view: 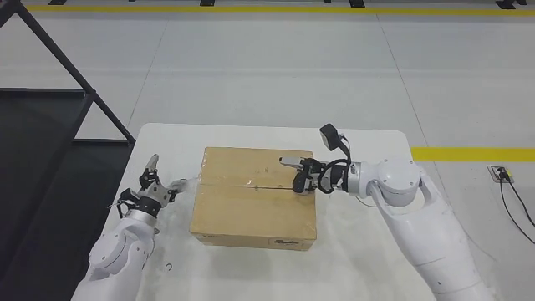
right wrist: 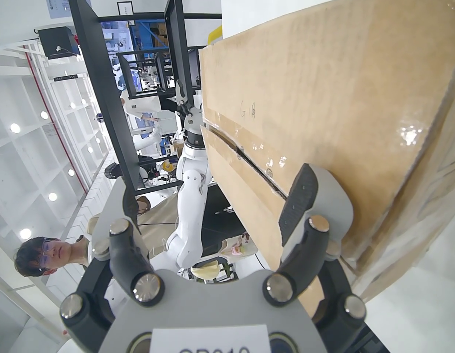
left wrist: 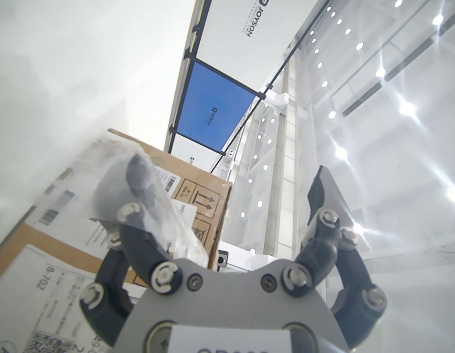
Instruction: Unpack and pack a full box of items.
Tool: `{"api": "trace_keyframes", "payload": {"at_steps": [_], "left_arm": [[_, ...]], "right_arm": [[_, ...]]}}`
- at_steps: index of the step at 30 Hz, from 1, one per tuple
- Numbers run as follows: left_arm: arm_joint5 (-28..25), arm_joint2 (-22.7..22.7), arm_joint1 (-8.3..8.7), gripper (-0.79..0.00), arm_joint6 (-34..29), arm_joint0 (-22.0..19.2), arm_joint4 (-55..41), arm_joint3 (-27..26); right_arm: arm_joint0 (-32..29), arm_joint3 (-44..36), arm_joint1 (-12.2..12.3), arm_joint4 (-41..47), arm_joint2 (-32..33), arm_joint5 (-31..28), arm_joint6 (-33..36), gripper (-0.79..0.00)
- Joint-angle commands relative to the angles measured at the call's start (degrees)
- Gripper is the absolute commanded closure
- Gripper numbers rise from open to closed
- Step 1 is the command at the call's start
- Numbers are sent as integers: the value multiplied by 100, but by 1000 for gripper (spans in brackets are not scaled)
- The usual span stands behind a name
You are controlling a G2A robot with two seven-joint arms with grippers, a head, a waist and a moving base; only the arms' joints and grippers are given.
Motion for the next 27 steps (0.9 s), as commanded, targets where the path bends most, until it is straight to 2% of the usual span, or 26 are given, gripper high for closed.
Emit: {"api": "trace_keyframes", "payload": {"at_steps": [1, 5, 15, 27], "left_arm": [[-103, -62, 0, -785, 14, 33, -5, -63], [-379, -219, -2, -785, 100, 205, 6, -408], [-729, -554, 4, -785, 682, 788, 631, -1863], [-545, -475, -20, -785, 879, 724, 1317, -2586]], "right_arm": [[4, 7, 3, 7, -14, -2, -3, -785], [24, 28, 5, 40, -49, 2, -17, -785], [113, 154, 0, 100, -171, -44, -25, -785], [130, 228, 18, 155, -229, -96, -9, -785]]}}
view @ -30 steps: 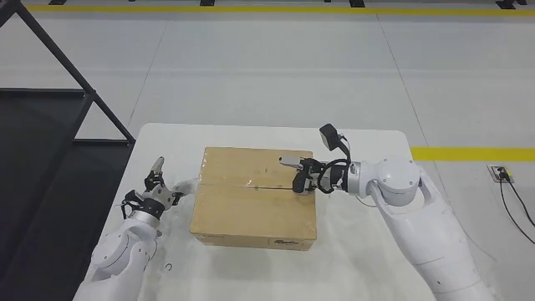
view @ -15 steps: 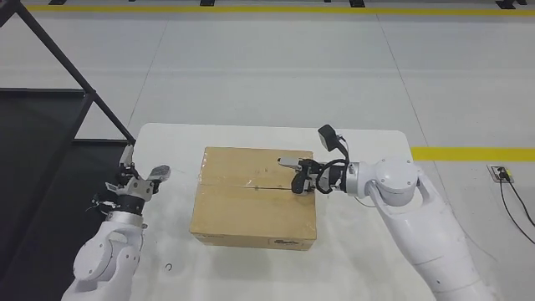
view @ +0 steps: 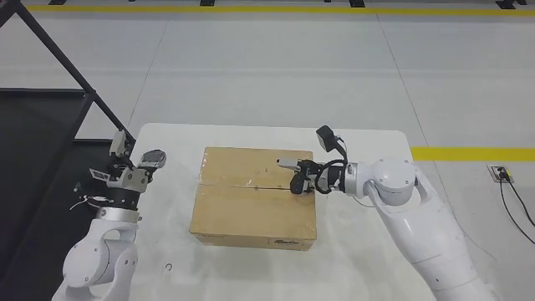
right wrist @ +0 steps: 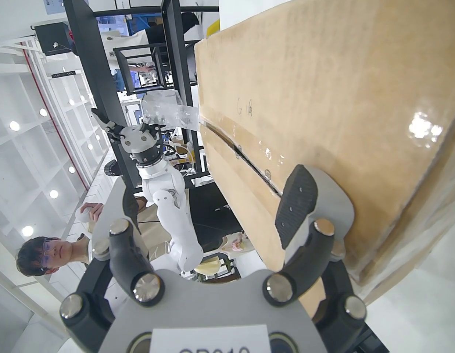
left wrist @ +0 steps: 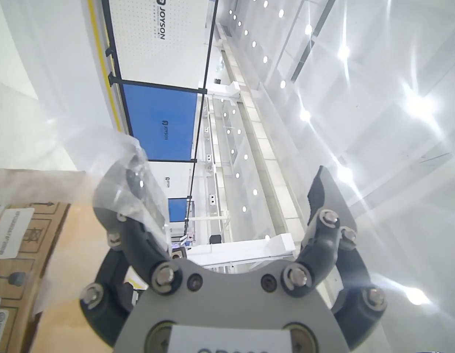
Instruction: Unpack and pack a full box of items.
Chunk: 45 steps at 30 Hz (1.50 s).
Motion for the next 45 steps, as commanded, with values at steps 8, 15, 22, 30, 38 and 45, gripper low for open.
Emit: {"api": "trace_keyframes", "payload": {"at_steps": [8, 15, 22, 30, 38, 45], "left_arm": [[165, 329, -24, -785, -64, -59, 733, -635], [455, 819, -65, -785, -167, -245, 1179, -854], [693, 1244, -118, -785, -231, -469, 1454, -811], [847, 1549, -174, -785, -288, -664, 1650, -628], [1042, 1858, -228, -785, -439, -836, 1855, -484], [1180, 2196, -290, -785, -520, -1016, 2079, -378]], "right_arm": [[-37, -18, 25, 41, 4, -27, 0, -785], [-84, -130, 52, 64, 45, -49, -46, -785], [-199, -320, 106, 62, 158, -14, -57, -785], [-242, -338, 140, 35, 145, 63, -8, -785], [-223, -218, 156, 117, 143, -9, 10, -785], [-246, -173, 171, 159, 121, -57, 32, -785]]}}
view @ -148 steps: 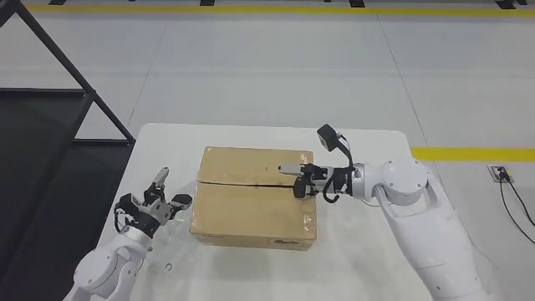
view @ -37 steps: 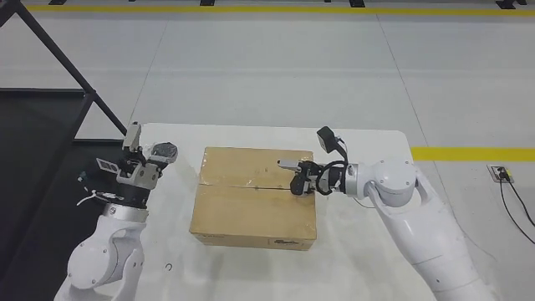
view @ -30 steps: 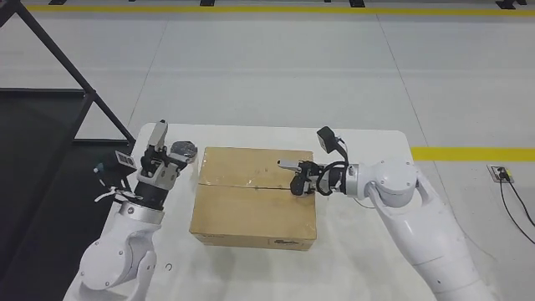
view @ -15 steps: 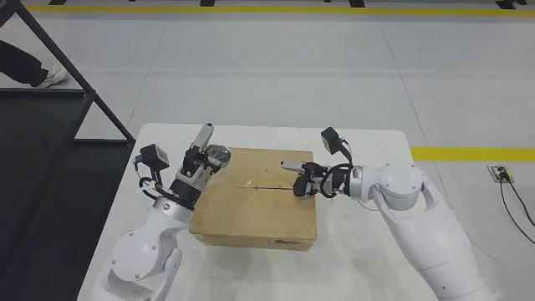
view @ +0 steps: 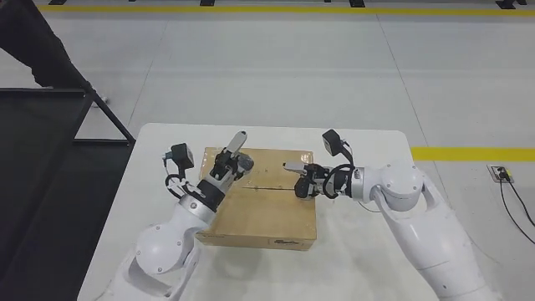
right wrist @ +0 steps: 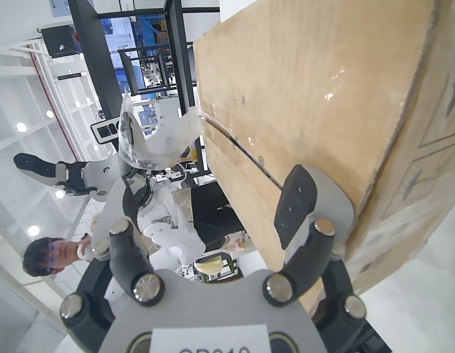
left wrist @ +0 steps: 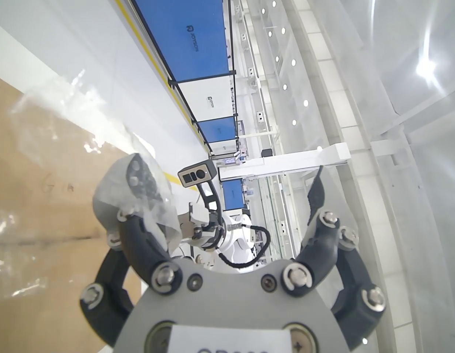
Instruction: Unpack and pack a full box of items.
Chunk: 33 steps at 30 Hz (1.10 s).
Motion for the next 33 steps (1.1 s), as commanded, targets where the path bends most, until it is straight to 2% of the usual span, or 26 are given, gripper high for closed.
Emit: {"api": "trace_keyframes", "payload": {"at_steps": [1, 9, 15, 33], "left_arm": [[28, 81, -15, -785, -12, -39, 67, 17], [104, 257, -72, -785, -3, -126, 251, 84], [50, 88, -85, -785, 65, -62, 223, 2], [336, 315, -159, -785, -495, -305, 410, 495]], "right_arm": [[1, 22, 2, 12, -12, -12, 3, -785], [25, 84, 10, 73, -44, -60, 18, -785], [65, 135, 14, 98, -77, -89, 30, -785], [79, 138, 52, 138, -79, -150, 29, -785]]}}
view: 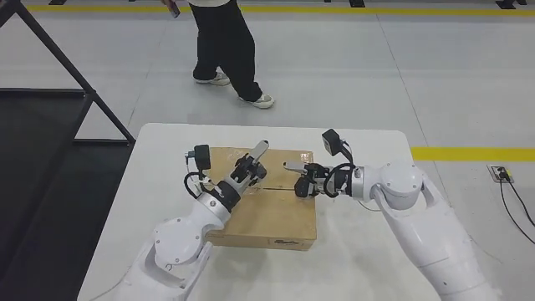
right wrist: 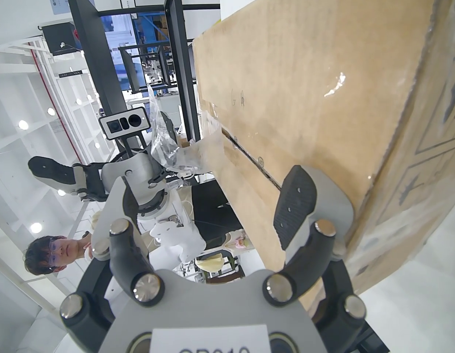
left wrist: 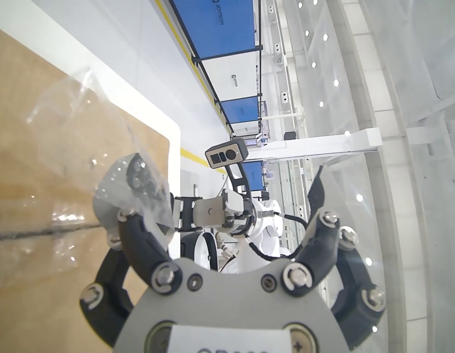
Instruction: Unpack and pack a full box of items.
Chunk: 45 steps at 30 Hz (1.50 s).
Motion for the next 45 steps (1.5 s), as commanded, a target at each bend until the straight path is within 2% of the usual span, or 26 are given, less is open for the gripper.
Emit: {"api": "trace_keyframes", "payload": {"at_steps": [1, 11, 26, 38, 45], "left_arm": [[1, 4, -2, -785, -69, -12, 38, 8], [-50, -8, 17, -785, -422, 83, 434, -152], [-108, -15, 18, -785, -426, 134, 437, -196], [-144, -12, 43, -785, -415, 320, 1276, -521], [-337, -305, 48, -785, -182, 540, 1163, -799]], "right_arm": [[-26, -21, 14, -10, 28, -19, 12, -785], [-63, -17, 51, 64, 107, -122, 0, -785], [-85, 43, 93, 151, 173, -169, -36, -785], [-86, 130, 135, 255, 293, -243, -87, -785], [-171, 154, 181, 307, 410, -283, -57, -785]]}}
